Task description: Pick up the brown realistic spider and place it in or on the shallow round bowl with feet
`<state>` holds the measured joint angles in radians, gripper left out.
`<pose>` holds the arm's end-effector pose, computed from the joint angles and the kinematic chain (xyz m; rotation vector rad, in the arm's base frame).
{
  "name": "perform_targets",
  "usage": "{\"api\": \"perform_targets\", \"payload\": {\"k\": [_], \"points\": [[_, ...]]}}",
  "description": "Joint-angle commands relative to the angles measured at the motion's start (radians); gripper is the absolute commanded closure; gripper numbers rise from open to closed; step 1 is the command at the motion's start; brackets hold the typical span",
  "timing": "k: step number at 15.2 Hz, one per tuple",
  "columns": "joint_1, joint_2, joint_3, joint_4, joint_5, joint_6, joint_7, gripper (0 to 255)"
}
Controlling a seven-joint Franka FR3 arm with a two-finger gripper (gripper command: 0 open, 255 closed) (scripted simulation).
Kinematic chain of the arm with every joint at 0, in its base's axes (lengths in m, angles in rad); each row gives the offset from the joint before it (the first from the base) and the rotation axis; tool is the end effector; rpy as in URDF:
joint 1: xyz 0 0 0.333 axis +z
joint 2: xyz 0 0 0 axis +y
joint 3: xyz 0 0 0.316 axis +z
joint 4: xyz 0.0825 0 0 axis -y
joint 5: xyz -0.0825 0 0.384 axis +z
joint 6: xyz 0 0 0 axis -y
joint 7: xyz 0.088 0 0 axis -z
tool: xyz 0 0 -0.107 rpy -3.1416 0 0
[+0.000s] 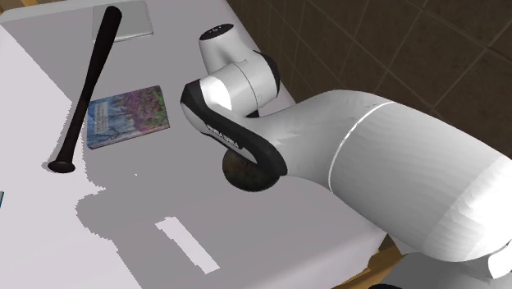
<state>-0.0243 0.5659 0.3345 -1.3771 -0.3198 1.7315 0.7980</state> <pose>0.6773 0.1410 0.3856 2.8639 -0.6412 -0.1243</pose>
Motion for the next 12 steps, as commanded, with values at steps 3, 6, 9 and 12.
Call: {"api": "perform_targets", "payload": {"k": [3, 6, 9, 12], "points": [[-0.001, 0.004, -0.001, -0.019, -0.002, 0.023, 0.005, 255], [-0.001, 0.004, -0.001, -0.019, -0.002, 0.023, 0.005, 255], [-0.001, 0.004, -0.001, -0.019, -0.002, 0.023, 0.005, 0], [-0.230, -0.206, 0.042, -0.360, 0.305, 0.396, 0.047, 0]]}}
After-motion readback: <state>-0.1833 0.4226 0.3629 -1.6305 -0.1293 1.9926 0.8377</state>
